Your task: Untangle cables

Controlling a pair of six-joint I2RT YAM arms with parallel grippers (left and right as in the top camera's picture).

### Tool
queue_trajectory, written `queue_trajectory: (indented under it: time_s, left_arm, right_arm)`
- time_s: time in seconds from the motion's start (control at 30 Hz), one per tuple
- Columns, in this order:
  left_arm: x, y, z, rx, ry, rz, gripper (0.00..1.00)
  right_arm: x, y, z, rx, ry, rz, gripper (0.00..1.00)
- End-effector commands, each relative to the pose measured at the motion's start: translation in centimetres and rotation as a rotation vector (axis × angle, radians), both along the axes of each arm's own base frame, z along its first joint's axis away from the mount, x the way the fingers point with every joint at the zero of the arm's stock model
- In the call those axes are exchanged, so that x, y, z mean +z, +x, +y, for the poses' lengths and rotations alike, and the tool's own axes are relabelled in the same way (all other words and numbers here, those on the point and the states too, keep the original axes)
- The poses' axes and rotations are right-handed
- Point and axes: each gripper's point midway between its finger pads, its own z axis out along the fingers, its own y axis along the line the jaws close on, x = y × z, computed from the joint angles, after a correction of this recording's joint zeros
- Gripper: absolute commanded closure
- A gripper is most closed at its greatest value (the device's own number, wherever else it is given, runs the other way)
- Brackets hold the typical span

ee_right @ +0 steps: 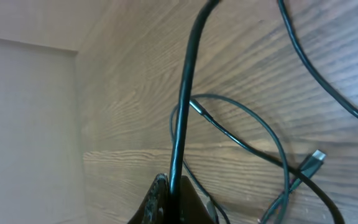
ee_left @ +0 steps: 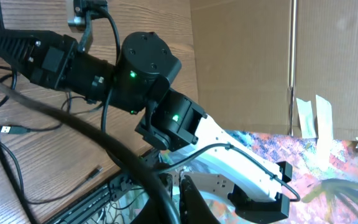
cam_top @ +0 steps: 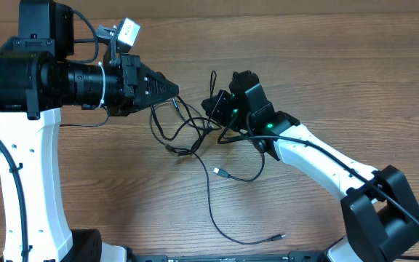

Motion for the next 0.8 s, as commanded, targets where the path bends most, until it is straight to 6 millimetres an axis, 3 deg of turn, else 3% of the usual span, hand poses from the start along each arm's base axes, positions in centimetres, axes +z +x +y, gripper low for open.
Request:
queue_trajectory:
  time_s: [0.0, 0.13, 0.3, 0.57, 0.77]
  left_arm:
    - [1.1, -0.9, -0.2, -0.013, 0.002, -0.053, 0.93]
    - [0.4, -0.5, 0.3, 0.011, 0.051, -0.053, 0.94]
    - [-0.2, -0.2, 0.8, 0.032, 0.091, -0.053, 0.96]
    - [-0.2, -0.2, 0.8, 0.034, 0.091, -0.05, 0.96]
    - [-0.2, -0.2, 0.8, 0.035, 0.09, -0.049, 0.96]
  right_arm:
    - [2.0, 1.3, 0.2, 0.049, 0.013, -0.108, 0.96]
    - [4.4, 2.4, -0.8, 0.142, 0.058, -0.215, 0.96]
    - [8.4, 4.1, -5.0, 0.136, 0.151, -0.272, 0.96]
    - [13.7, 6.3, -15.8, 0.035, 0.221, -0.369, 0.96]
    - [14.2, 6.2, -24.7, -0.054, 0.262, -0.355, 0.96]
